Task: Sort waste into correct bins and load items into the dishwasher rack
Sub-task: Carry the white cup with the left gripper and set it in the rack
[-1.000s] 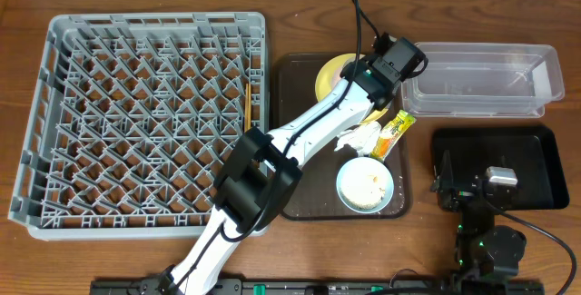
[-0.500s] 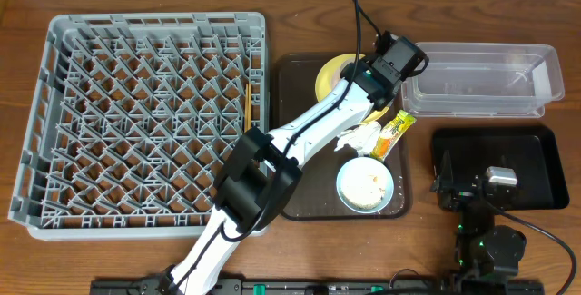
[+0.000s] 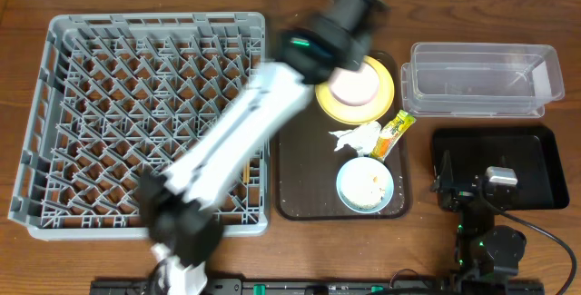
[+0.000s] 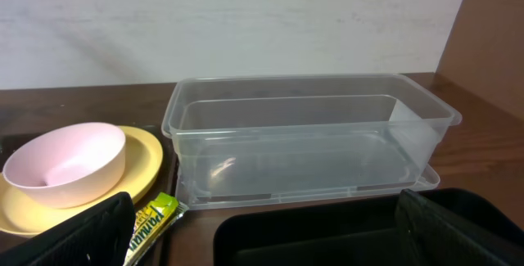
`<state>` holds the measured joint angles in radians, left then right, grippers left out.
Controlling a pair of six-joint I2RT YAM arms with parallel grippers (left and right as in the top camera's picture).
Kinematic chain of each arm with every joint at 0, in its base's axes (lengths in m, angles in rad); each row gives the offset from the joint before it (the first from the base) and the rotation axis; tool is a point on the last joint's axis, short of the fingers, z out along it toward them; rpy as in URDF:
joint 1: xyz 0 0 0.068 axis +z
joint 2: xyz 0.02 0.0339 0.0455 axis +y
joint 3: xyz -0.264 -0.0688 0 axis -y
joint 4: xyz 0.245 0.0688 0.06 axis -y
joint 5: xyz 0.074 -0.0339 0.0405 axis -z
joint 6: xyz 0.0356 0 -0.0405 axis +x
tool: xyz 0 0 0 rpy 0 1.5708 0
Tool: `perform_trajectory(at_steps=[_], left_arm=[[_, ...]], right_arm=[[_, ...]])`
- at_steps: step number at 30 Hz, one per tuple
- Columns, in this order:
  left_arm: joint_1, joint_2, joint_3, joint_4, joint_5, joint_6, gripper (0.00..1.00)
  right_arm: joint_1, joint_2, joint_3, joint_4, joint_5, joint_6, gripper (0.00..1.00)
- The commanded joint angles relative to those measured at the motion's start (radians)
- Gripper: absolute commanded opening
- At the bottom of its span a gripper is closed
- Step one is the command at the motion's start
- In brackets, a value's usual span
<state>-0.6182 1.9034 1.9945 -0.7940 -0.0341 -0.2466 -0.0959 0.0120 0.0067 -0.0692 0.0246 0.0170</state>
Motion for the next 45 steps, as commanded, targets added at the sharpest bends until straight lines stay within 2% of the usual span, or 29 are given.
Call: perform_trajectory(at_steps=[1,5,9,12,15,24,30,35,42,45], left_arm=[[0.151,-0.083,0.013,-0.044,0.364,-0.017,0.06],[0.364,-0.072,0.008,-0.122,0.752,-0.016,0.06],[0.526,0.009,-0.010,-0.171,1.107,-0.006,0.06],[0.602,0.096,-0.028,-0.170,1.308,0.019,0.06],[0.638,0.175,-0.039,-0.170,1.395,0.026,0.06],[0.721,0.330,-0.057,-0.171,1.407,0.072,0.06],[0.739,0.339,-0.112,-0.161,1.308,0.083,0.06],[0.740,0.339,-0.177,-0.102,1.301,0.082,0.06],[0.748,0.339,-0.228,-0.036,1.300,0.013,0.07],[0.751,0.339,-0.238,-0.028,1.233,-0.014,0.06]], right_arm=[[-0.016,-0.006,-0.001,-0.003,0.000,-0.007,0.99],[-0.016,-0.006,-0.001,-0.003,0.000,-0.007,0.99],[-0.018,-0.006,-0.001,-0.003,0.000,-0.007,0.99],[-0.029,-0.006,-0.001,-0.003,0.000,-0.007,0.99],[-0.042,-0.006,-0.001,-0.003,0.000,-0.007,0.99],[-0.051,-0.006,-0.001,-0.003,0.000,-0.007,0.99],[-0.051,-0.006,-0.001,-0.003,0.000,-0.007,0.99],[-0.051,-0.006,-0.001,-0.003,0.000,-0.007,0.99],[-0.051,-0.006,-0.001,-0.003,0.000,-0.007,0.99],[-0.051,-0.006,-0.001,-0.003,0.000,-0.007,0.99]])
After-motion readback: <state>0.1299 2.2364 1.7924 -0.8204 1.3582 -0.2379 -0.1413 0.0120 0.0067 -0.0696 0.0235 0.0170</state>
